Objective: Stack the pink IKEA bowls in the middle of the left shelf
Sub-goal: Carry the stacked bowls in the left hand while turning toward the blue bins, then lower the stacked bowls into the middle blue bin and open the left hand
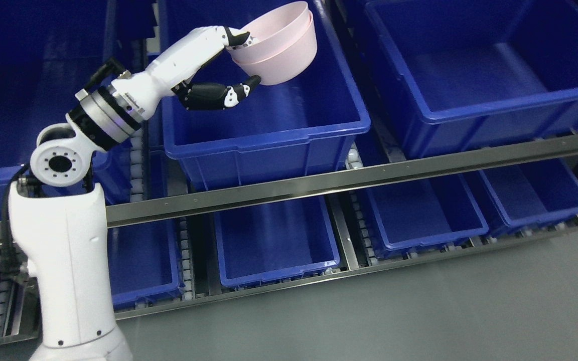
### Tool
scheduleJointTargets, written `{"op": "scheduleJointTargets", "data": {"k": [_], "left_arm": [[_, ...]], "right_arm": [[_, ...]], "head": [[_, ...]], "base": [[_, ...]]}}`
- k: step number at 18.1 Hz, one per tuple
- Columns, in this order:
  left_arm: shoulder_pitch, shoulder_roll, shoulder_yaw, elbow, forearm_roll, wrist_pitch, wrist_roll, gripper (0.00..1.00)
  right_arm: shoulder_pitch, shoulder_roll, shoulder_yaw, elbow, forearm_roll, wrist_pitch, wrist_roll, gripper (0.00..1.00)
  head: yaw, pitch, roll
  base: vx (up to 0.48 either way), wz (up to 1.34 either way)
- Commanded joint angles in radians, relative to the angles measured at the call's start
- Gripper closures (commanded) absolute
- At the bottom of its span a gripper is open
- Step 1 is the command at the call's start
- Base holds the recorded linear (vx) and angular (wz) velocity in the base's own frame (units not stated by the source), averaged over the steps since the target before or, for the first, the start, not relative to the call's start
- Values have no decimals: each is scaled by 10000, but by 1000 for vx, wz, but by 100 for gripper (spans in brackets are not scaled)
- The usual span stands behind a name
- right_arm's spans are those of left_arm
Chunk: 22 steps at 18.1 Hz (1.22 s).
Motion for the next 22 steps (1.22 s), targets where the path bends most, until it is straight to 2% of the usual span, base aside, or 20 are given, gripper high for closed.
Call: {"op": "scheduleJointTargets", "data": {"k": [1, 5, 7, 9, 11, 15, 17, 22], "left_arm": [[-1001, 392, -384, 1551, -1698, 243, -34, 96], [-985, 564, -430, 1582, -1713, 381, -49, 95], [-1001, 701, -476, 2009, -1820, 397, -96, 95], [-1108, 1205, -629, 2653, -2080, 397, -111, 95], [-1338, 1361, -1148, 3160, -2097, 397, -111, 94], [-1629, 842, -1780, 4202, -2142, 381, -4, 93], [-1829, 672, -1811, 4679, -2219, 366, 179, 89], [-1799, 140, -1811, 4925, -2235, 366, 562, 87]], "right_arm": [[4, -175, -107, 0, 77, 8, -1, 0], [4, -175, -92, 0, 77, 8, -1, 0], [4, -175, -107, 0, 77, 8, -1, 0], [4, -175, -107, 0, 77, 8, -1, 0], [4, -175, -92, 0, 77, 8, -1, 0], [4, -175, -92, 0, 77, 8, -1, 0], [4, -175, -92, 0, 77, 8, -1, 0], [4, -175, -92, 0, 77, 8, -1, 0]], "head": [[0, 0, 0], [0, 0, 0], [0, 0, 0], [0, -2, 0], [0, -2, 0], [0, -2, 0], [0, -2, 0], [0, -2, 0]], "base": [[101, 471], [78, 252], [57, 170], [26, 147], [8, 32], [0, 0], [0, 0], [0, 0]]}}
